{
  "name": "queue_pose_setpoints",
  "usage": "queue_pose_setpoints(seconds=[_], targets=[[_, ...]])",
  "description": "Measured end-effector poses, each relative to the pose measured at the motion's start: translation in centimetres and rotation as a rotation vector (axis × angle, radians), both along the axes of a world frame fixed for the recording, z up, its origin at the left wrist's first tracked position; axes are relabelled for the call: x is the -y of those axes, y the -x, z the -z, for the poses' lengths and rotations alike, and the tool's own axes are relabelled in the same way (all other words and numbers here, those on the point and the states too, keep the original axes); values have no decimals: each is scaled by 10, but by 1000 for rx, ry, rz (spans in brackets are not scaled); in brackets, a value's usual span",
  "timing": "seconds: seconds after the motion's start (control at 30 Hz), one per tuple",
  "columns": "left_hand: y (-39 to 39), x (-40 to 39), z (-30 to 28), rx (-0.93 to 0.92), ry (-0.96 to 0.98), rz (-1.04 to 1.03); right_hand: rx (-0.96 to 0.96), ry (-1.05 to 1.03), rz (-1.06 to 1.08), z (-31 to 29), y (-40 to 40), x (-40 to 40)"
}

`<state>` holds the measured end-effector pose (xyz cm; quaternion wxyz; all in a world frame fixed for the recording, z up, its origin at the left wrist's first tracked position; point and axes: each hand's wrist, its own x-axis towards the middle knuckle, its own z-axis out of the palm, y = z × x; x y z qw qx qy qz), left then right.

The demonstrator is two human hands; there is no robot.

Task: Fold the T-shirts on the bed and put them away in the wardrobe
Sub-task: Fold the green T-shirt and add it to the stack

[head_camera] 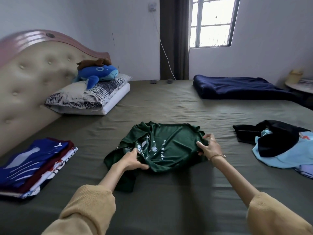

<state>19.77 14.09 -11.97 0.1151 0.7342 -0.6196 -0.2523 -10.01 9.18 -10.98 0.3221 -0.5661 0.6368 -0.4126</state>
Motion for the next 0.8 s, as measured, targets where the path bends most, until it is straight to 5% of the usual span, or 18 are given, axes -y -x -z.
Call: queue_pose_setpoints(seconds=[0.13,0.33,0.5,0.67,0.8], targets=[[-1,-5,-8,368,205,-81,94,47,-93,-8,-3,-1],[-28,-13,-31,700,273,-256,176,214,333,-38,3,-2],[-58,-15,-45,486,237,-371,240,210,349,-49,-3,5],[-47,-6,-53,346,142,-139,159,174,213,-30,-26,17],[-27,6,-49,271,226,-143,-7,126,129,-20,-52,22]])
